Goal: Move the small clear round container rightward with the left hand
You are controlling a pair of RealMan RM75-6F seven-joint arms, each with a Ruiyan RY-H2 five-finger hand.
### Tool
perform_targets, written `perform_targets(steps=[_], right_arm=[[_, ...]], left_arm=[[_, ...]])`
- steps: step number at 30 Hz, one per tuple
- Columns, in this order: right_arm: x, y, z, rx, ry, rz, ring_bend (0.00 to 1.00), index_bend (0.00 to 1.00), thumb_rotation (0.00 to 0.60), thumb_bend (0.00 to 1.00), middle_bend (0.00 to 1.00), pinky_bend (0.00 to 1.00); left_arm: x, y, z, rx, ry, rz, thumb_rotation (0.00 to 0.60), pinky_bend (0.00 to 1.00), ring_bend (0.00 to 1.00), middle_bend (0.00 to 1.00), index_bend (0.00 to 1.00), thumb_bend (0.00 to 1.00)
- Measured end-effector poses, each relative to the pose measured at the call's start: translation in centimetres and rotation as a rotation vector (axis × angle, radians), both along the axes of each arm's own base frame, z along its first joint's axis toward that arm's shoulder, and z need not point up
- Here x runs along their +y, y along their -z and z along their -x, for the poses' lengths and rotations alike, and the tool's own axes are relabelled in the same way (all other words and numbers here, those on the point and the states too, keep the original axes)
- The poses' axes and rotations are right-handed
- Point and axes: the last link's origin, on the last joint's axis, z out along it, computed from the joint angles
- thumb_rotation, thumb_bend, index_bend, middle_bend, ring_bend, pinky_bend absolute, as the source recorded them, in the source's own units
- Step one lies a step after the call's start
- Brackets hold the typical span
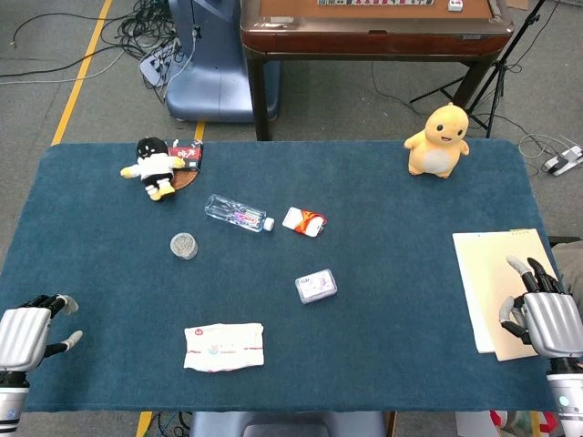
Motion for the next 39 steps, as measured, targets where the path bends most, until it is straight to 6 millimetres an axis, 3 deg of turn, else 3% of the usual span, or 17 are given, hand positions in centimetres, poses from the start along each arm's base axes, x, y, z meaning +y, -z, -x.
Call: perform_targets(steps=[9,14,19,21,24,28,35,39], right_arm=[[0.0,-0.4,0.0,-0.019,0.001,0.003,0.06,0.21,0.600,0.08,0.17,0.23],[0.3,-0.7,-0.1,-0.026,-0.003,0.018,0.07,0.21,0.600,0.08,0.18,0.23],[0.8,-0.9,-0.3,-0.027,-0.012,0.029,0.07,0.22,0.600,0.08,0.18,0.23],[0.9,-1.0,-0.3,-0.032,-0.016,0.037,0.07,0.22,0.600,0.08,0.19,0.23],[0.9,-1.0,-0.2,-0.034,-0.012,0.036,0.07,0.23,0.600,0.08,0.19,0.23],[0.9,-0.9,-0.2,-0.030,-0.009,0.029,0.07,0.23,0.600,0.08,0.19,0.23],[1.0,-1.1,-0.2,-0.031,-0.006,0.035,0.07,0.23,0.600,0.08,0.19,0.23],[1.1,-1.3,-0.2,-0.038,-0.006,0.046,0.07,0.23,0.600,0.08,0.19,0.23]], left_arm=[[0.3,0.0,-0.3,-0.014,0.013,0.000,0.600,0.58,0.44,0.50,0.49,0.07],[0.9,0.5,-0.7,-0.031,0.042,-0.009,0.600,0.63,0.45,0.52,0.35,0.07],[2.4,1.2,-1.5,-0.021,0.077,0.019,0.600,0.79,0.64,0.60,0.31,0.08],[3.2,1.4,-2.1,-0.012,0.091,0.026,0.600,0.94,0.82,0.76,0.32,0.17],[4.5,1.8,-3.0,-0.008,0.098,0.036,0.600,1.00,0.95,0.92,0.33,0.23],[6.5,2.3,-4.1,-0.027,0.095,0.069,0.600,1.00,1.00,1.00,0.35,0.23],[9.9,3.3,-5.0,-0.055,0.044,0.152,0.600,1.00,1.00,1.00,0.38,0.25],[11.8,4.0,-5.4,-0.075,-0.005,0.202,0.600,1.00,1.00,1.00,0.34,0.25]])
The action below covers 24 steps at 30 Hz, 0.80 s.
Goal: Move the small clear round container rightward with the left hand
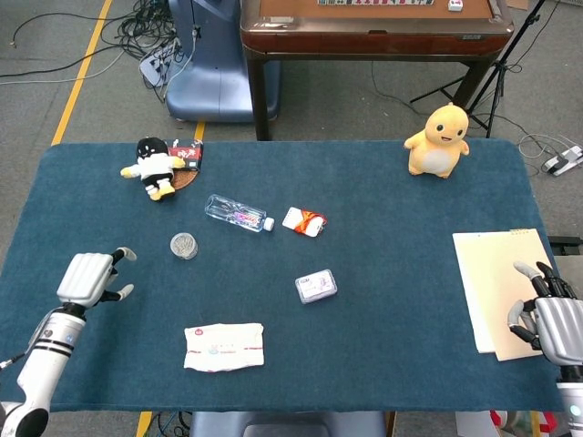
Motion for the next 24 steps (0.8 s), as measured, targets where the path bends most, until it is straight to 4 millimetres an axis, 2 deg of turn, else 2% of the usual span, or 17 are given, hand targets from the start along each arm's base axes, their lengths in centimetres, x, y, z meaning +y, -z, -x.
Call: perform_targets(steps=[7,24], right_arm=[[0.1,-0.3,0.1,-0.007,0.001,0.006,0.07,0.23,0.600,0.08,0.19,0.23],[0.4,-0.8,0.0,-0.021,-0.003,0.019,0.07,0.23,0.600,0.08,0.19,0.23]], left_arm=[[3.0,1.2,-1.3,-0.034,-0.055,0.053,0.600,1.00,1.00,1.00,0.29,0.25],[7.6,3.7,-3.4,0.079,-0.156,0.087,0.600,1.00,1.00,1.00,0.23,0.32]])
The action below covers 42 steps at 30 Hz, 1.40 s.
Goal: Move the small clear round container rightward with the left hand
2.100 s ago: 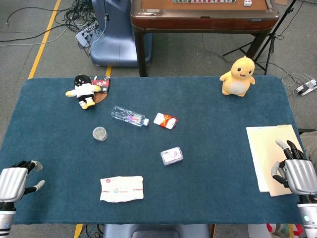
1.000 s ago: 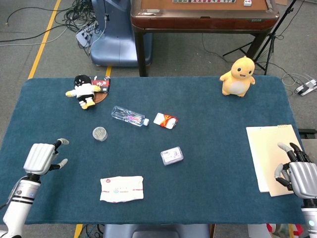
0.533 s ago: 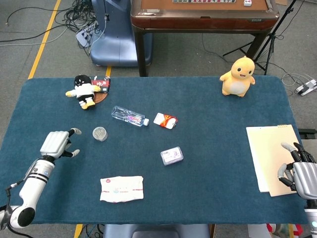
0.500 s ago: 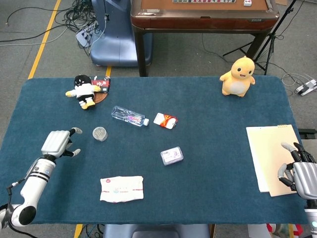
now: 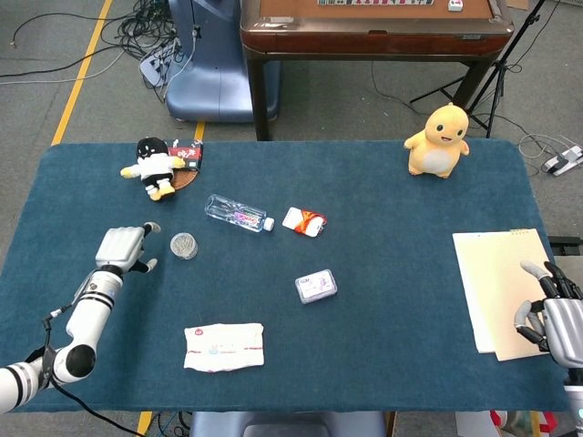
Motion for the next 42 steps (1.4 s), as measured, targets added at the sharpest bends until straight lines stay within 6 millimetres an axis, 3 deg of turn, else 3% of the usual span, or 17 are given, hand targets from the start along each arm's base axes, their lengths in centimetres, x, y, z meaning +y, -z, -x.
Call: perform_targets(steps=[22,42], right_arm=[[0.0,0.0,0.0,-0.001,0.000,-0.006,0.07,0.23,0.600,0.08,0.19,0.23],[0.0,-0.2,0.1,-0.008,0.001,0.001,0.07,0.23,0.600,0.08,0.19,0.23]], left_arm=[[1.6,1.1,-0.9,0.076,-0.109,0.064,0.600,1.00,1.00,1.00,0.21,0.36],[0.9,3.9,-3.5,0.028,-0.069,0.168,0.600,1.00,1.00,1.00,0.21,0.36]])
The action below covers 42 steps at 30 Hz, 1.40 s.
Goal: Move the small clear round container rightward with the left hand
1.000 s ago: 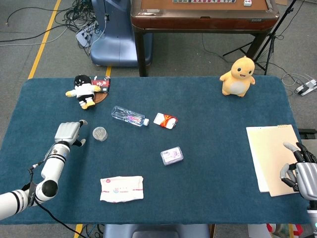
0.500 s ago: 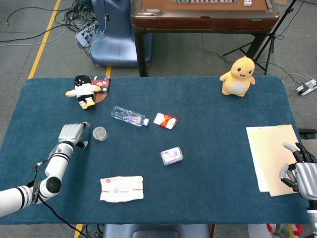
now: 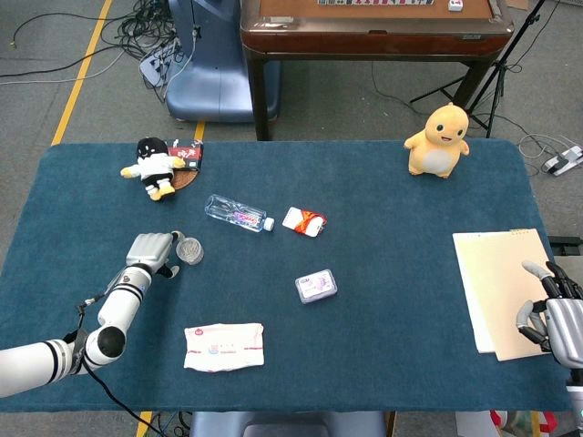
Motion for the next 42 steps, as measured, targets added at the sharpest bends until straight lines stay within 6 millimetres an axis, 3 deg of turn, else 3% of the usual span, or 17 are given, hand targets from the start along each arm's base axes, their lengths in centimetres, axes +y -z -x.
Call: perform_targets(steps=[23,42], right_arm=[[0.0,0.0,0.0,0.000,0.000,-0.002,0.07,0.23,0.600,0.08,0.19,0.23],[0.0,-0.1,0.0,-0.003,0.000,0.000,0.07,0.23,0.600,0.08,0.19,0.23]], left_arm=[[-3.9,1.7,-4.4,-0.047,0.129,0.129,0.600,1.00,1.00,1.00,0.22,0.36],[-3.4,1.6,-3.2,0.142,0.211,0.057,0.600,1.00,1.00,1.00,0.22,0.36]])
